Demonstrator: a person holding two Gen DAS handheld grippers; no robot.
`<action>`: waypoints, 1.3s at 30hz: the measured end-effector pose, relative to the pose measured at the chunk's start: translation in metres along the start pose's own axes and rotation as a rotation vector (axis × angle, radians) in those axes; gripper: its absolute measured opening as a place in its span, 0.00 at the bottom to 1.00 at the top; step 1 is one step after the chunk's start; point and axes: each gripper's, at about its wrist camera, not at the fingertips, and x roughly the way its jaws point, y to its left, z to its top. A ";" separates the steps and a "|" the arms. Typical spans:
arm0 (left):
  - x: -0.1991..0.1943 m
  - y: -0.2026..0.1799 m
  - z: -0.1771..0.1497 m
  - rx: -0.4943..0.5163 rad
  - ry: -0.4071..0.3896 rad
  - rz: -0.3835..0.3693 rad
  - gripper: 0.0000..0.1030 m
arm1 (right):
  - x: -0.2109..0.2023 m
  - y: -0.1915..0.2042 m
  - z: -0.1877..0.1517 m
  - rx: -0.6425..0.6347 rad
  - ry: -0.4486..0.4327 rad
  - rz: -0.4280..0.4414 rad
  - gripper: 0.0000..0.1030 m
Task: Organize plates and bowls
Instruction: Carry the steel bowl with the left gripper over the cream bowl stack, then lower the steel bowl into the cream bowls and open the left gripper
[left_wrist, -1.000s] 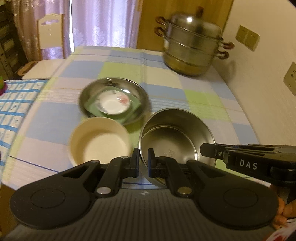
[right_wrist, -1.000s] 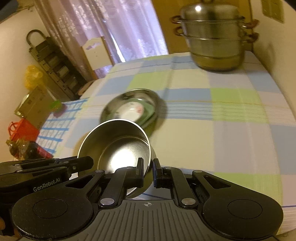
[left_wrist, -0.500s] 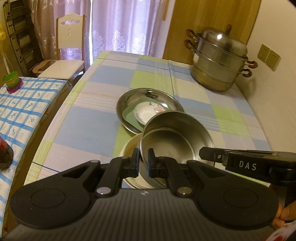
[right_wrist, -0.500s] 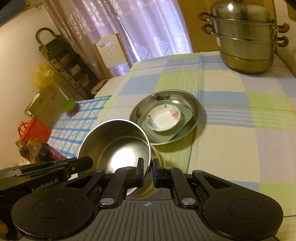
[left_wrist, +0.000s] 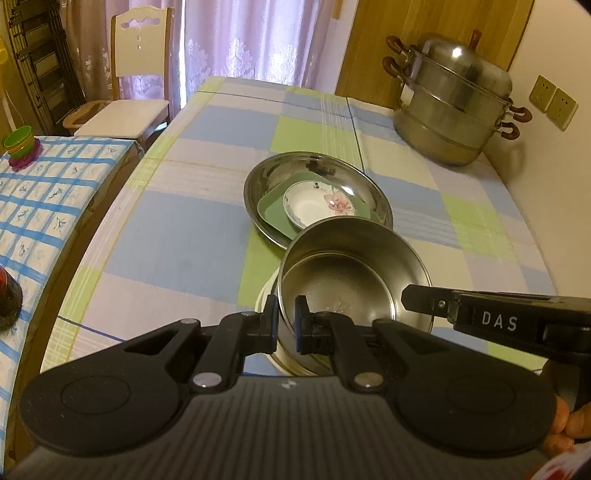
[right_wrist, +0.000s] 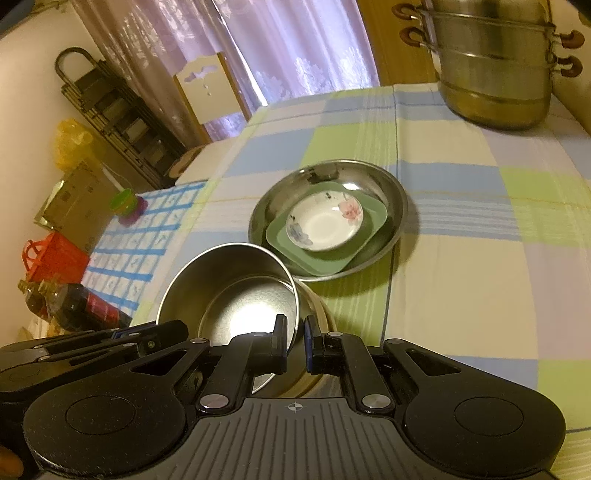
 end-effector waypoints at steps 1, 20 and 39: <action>0.001 0.001 0.000 0.000 0.005 0.000 0.07 | 0.001 -0.001 0.000 0.001 0.003 -0.001 0.09; 0.004 0.003 0.001 0.010 0.025 -0.013 0.10 | 0.003 -0.001 -0.002 0.006 0.009 -0.053 0.20; 0.009 0.010 0.006 0.044 0.004 -0.019 0.10 | -0.003 -0.008 -0.007 -0.009 -0.103 -0.005 0.05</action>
